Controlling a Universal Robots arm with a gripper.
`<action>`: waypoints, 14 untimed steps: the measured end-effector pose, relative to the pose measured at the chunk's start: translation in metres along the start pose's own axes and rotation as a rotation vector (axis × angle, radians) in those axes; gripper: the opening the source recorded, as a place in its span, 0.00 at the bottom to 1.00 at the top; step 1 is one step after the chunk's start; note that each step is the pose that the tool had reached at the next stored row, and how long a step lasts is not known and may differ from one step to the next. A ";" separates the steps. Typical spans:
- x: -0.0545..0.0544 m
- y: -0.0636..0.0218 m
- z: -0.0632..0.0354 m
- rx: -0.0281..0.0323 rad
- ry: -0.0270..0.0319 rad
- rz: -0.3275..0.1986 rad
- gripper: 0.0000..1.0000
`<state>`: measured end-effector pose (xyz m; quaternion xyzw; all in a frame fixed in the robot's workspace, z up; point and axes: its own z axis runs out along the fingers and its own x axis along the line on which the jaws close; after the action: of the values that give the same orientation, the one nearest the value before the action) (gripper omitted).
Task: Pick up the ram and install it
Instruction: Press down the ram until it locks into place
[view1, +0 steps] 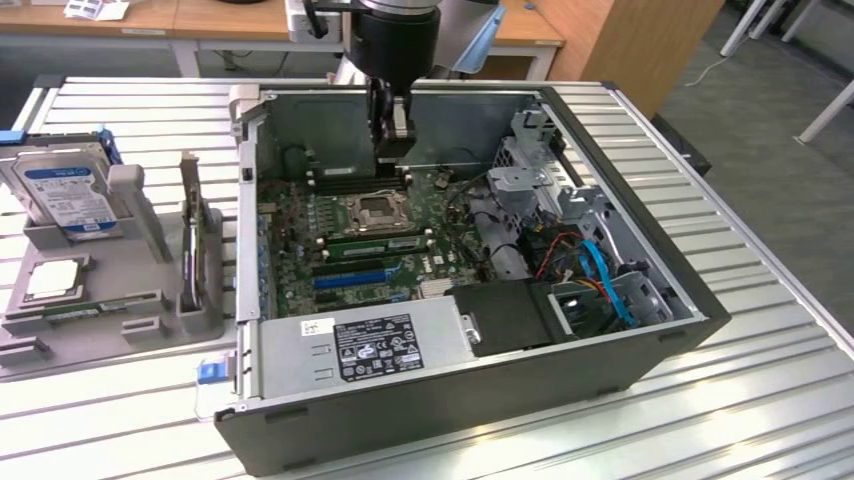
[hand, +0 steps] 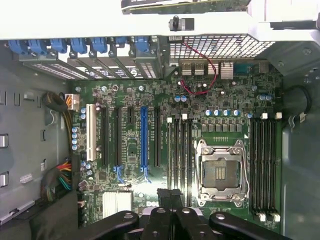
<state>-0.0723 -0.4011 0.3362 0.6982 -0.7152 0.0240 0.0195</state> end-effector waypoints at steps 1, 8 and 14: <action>0.000 0.0000 0.0000 0.0001 0.0000 -0.001 0.11; 0.000 0.0000 -0.0002 0.0004 0.0000 -0.007 0.11; 0.000 0.0000 -0.0003 0.0008 0.0000 -0.013 0.11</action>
<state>-0.0723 -0.4011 0.3365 0.7029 -0.7106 0.0241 0.0193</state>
